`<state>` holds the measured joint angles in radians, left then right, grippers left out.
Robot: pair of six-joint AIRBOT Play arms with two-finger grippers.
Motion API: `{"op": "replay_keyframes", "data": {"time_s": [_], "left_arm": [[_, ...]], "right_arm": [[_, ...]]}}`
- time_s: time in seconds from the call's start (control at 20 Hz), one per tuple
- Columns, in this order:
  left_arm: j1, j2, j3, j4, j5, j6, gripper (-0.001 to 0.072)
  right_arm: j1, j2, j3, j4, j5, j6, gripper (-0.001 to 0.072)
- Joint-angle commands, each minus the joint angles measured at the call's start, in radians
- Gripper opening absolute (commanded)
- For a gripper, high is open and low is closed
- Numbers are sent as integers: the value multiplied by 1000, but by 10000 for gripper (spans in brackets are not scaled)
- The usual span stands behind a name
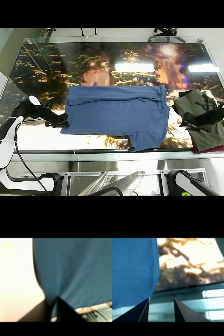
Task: Fold the shirts.
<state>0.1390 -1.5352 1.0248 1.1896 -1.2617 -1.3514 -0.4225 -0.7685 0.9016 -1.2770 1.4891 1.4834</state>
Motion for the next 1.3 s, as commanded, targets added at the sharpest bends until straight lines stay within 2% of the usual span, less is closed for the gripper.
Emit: {"op": "replay_keyframes", "data": {"time_s": [0.0, 0.05, 0.1, 0.15, 0.55, 0.6, 0.65, 0.7, 0.8, 0.9, 0.95, 1.0, 1.25], "left_arm": [[-8, 2, 14, -11, -10, 24, 12], [-14, 2, 14, -11, -8, 25, 12], [-16, 2, 14, -11, -6, 26, 12], [-16, 2, 14, -12, -2, 26, 12], [-16, 2, 14, -12, -10, 24, 11], [-16, 2, 14, -11, -10, 23, 12], [-16, 2, 14, -12, -10, 23, 11], [-16, 2, 14, -12, -10, 23, 12], [-16, 2, 14, -12, -11, 23, 12], [-16, 2, 14, -12, -17, 23, 12], [-16, 2, 14, -11, -18, 23, 12], [-16, 2, 14, -11, -18, 23, 12], [-16, 2, 14, -11, -27, 23, 12]], "right_arm": [[-12, -9, -110, 71, 8, -15, 346], [-12, -9, -143, 104, -18, -26, 361], [-12, -9, -177, 142, -47, -38, 515], [-12, -9, -213, 177, -72, -40, 596], [-10, -9, -471, 335, -176, -102, 563], [-10, -9, -491, 349, -193, -133, 506], [-10, -9, -504, 371, -216, -185, 350], [-10, -9, -507, 387, -244, -210, 324], [-10, -11, -507, 409, -292, -213, 325], [-10, -24, -507, 410, -271, -213, 329], [-10, -26, -507, 409, -248, -213, 391], [-10, -25, -507, 410, -239, -215, 405], [-13, -25, -509, 403, -222, -212, 403]]}}
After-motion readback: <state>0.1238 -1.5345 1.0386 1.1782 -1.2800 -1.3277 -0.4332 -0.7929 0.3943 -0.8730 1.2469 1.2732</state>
